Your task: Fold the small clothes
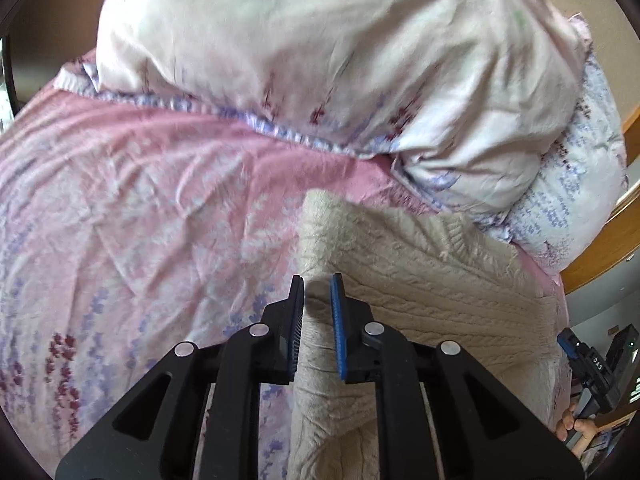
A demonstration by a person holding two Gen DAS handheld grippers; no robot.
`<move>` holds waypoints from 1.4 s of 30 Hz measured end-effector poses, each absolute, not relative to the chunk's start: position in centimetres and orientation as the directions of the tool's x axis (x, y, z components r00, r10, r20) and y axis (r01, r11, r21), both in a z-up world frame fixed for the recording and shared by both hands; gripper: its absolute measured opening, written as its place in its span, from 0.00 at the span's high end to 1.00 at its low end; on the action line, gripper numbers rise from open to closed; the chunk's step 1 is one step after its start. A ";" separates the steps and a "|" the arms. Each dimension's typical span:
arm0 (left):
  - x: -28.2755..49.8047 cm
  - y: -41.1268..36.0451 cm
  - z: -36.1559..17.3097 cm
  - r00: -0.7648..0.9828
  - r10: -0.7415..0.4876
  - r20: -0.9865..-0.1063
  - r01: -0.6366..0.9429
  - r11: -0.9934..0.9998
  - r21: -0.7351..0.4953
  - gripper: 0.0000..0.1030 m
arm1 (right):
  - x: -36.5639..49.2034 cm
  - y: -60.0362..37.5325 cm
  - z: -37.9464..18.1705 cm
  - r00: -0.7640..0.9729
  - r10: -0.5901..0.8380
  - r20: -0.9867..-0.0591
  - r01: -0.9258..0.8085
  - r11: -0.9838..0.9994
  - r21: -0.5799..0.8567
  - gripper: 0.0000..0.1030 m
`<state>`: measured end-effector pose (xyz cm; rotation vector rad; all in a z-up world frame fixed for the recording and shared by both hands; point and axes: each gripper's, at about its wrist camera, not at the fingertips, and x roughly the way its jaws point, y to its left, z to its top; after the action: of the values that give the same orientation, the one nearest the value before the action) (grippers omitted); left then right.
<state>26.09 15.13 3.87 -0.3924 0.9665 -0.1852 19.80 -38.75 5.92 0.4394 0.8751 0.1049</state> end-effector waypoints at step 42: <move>0.1 16.9 2.7 0.371 -0.563 -0.739 0.186 0.824 -0.534 0.54 | -8.3 -47.9 1.4 0.385 0.636 -0.669 -0.086 0.746 0.660 0.36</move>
<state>0.11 16.89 2.70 -0.3943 1.0922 -0.4964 -8.29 -47.92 1.39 0.5875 1.0878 0.4948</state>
